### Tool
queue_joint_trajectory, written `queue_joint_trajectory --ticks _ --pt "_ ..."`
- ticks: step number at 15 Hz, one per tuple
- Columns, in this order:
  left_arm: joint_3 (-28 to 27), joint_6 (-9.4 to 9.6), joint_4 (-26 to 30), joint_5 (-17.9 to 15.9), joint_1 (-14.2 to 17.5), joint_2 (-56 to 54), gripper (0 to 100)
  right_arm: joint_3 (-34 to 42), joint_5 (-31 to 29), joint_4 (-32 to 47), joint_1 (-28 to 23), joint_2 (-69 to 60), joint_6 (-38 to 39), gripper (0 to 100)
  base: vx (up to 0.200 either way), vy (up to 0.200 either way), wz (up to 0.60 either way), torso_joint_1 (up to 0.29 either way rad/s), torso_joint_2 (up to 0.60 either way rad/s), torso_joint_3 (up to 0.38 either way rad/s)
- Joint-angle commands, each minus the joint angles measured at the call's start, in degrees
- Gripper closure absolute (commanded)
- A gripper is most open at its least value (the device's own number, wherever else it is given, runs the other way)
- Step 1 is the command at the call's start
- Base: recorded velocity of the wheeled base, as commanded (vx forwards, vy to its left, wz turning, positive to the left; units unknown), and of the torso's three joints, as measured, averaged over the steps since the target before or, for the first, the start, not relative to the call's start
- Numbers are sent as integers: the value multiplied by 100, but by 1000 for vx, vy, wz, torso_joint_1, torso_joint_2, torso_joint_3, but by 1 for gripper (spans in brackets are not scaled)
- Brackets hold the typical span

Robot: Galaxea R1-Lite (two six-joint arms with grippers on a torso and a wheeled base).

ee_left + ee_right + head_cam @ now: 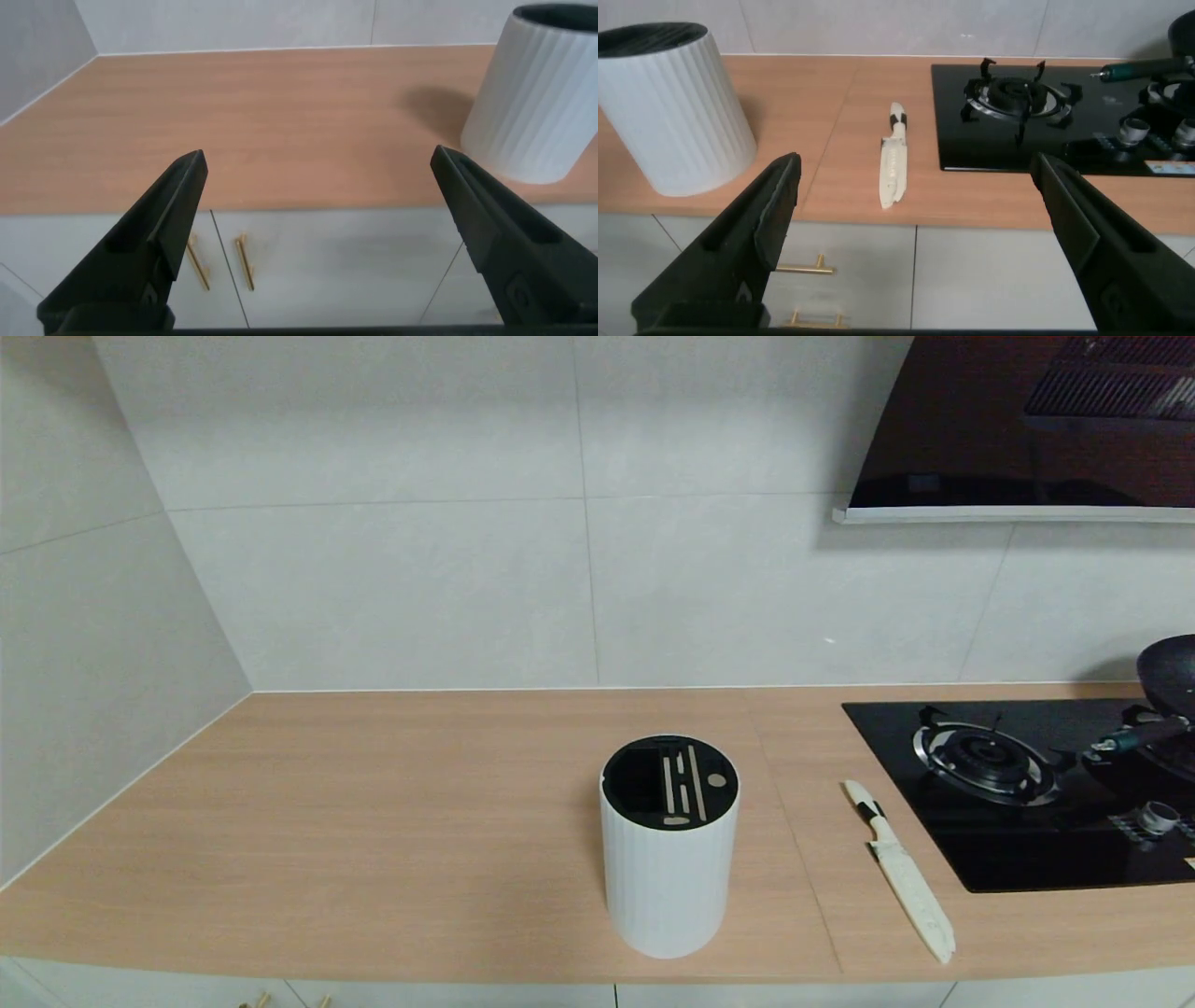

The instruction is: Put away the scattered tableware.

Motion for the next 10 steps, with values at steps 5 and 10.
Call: queue_joint_trajectory --ticks 5,10 --pt "-7 -5 0 1 2 0 0 0 0 0 1 9 -8 0 0 0 0 7 -12 -5" --pt "2 -5 0 1 2 0 0 -343 -132 -220 1 0 142 0 0 0 0 0 0 0"
